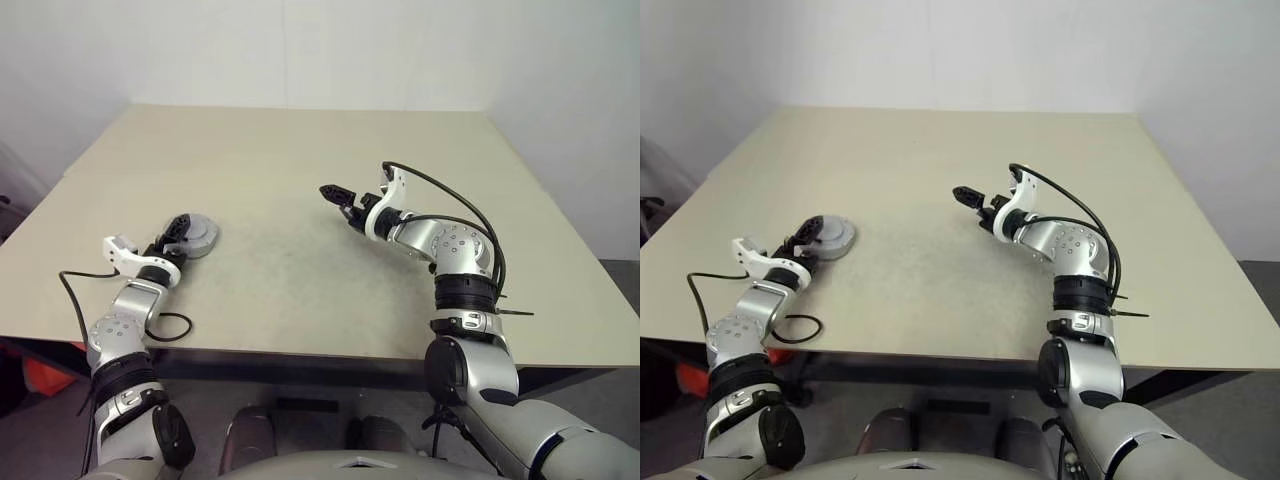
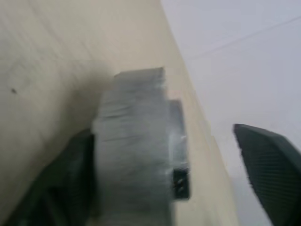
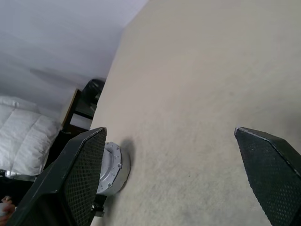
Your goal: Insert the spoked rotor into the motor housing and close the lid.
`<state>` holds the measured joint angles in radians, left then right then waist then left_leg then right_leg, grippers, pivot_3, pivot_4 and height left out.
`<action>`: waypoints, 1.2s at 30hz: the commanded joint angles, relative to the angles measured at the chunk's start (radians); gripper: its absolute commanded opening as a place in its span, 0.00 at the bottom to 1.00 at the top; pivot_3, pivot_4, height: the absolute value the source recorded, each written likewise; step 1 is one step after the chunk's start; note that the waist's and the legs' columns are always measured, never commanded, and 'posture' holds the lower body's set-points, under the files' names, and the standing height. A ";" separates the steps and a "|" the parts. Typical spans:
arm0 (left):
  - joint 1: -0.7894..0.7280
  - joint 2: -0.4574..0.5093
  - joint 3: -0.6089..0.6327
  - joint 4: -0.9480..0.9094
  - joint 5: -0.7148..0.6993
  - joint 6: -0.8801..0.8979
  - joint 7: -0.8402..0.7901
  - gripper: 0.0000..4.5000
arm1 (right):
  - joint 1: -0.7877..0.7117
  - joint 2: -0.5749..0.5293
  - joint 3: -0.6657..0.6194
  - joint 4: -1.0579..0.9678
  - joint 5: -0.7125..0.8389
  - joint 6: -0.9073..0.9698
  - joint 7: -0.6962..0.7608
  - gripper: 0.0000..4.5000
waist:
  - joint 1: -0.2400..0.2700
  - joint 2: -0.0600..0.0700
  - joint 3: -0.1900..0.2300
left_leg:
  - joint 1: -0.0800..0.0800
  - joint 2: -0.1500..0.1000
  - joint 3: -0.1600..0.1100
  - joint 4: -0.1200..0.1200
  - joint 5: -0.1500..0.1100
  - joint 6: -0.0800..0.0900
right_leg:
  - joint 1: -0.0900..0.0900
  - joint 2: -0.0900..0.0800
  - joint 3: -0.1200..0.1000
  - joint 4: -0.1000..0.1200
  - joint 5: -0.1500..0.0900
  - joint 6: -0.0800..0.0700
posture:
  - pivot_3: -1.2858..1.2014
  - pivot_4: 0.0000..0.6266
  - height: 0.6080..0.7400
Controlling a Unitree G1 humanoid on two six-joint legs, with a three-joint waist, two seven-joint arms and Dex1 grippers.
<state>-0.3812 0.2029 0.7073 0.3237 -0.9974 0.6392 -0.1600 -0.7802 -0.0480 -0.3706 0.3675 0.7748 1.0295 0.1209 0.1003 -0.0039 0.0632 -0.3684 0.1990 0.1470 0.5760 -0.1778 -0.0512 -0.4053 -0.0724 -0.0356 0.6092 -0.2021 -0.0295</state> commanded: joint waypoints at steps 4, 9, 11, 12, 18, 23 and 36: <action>-0.038 0.104 0.022 0.018 0.009 -0.045 -0.024 0.98 | -0.044 -0.006 0.005 0.018 -0.012 -0.023 0.024 1.00 | -0.001 0.000 0.000 | 0.000 0.000 0.000 0.000 0.000 0.000 | 0.000 0.000 0.000 0.000 0.000 0.000 | 0.52 0.00 1.00; -0.064 0.182 0.028 0.062 0.036 -0.084 -0.041 0.98 | -0.051 -0.015 0.019 0.042 -0.042 -0.040 0.042 1.00 | -0.001 0.000 0.000 | 0.001 0.000 0.000 0.000 0.000 0.000 | 0.000 0.000 0.000 0.001 0.000 0.000 | 0.52 0.00 1.00; -0.071 0.202 0.020 0.066 0.049 -0.094 -0.057 0.98 | -0.047 -0.021 0.042 0.034 -0.067 -0.065 0.059 1.00 | -0.001 0.000 0.000 | 0.001 0.000 0.000 0.000 0.000 0.000 | 0.000 0.000 0.000 0.001 0.000 0.000 | 0.52 0.00 1.00; -0.071 0.208 0.010 0.065 0.061 -0.103 -0.067 0.98 | -0.042 -0.024 0.058 0.024 -0.088 -0.094 0.071 1.00 | 0.000 0.000 0.000 | 0.001 0.000 0.000 0.000 0.000 0.000 | 0.000 0.000 0.000 0.001 0.000 0.000 | 0.52 0.00 1.00; -0.060 0.218 -0.108 -0.011 0.178 -0.172 -0.149 0.98 | 0.032 -0.094 0.238 -0.050 -0.324 -0.415 0.172 1.00 | 0.006 -0.001 -0.001 | 0.001 0.000 0.000 0.001 0.000 0.000 | 0.001 -0.001 0.000 0.001 0.000 -0.001 | 0.52 0.00 1.00; -0.051 0.212 -0.257 -0.142 0.227 -0.156 -0.282 0.98 | 0.062 -0.233 0.315 -0.058 -0.386 -0.529 0.394 1.00 | 0.008 -0.002 0.000 | 0.000 0.000 0.000 0.002 0.000 0.000 | 0.001 -0.001 0.000 0.001 -0.001 -0.003 | 0.52 0.00 1.00; -0.082 0.244 -0.709 -0.161 0.600 -0.372 -0.595 0.99 | 0.242 -0.541 0.367 -0.206 -0.455 -0.617 0.745 1.00 | -0.004 -0.001 -0.001 | 0.003 0.002 0.002 0.005 -0.001 0.002 | 0.003 0.000 0.001 0.004 0.000 -0.006 | 0.52 0.00 1.00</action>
<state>-0.4441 0.4505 0.0039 0.1931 -0.3952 0.3046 -0.7156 -0.5347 -0.5723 0.0184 0.2368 0.3003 0.4251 0.8410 0.0962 -0.0047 0.0626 -0.3656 0.2012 0.1490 0.5806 -0.1787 -0.0491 -0.4025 -0.0729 -0.0343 0.6131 -0.2021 -0.0359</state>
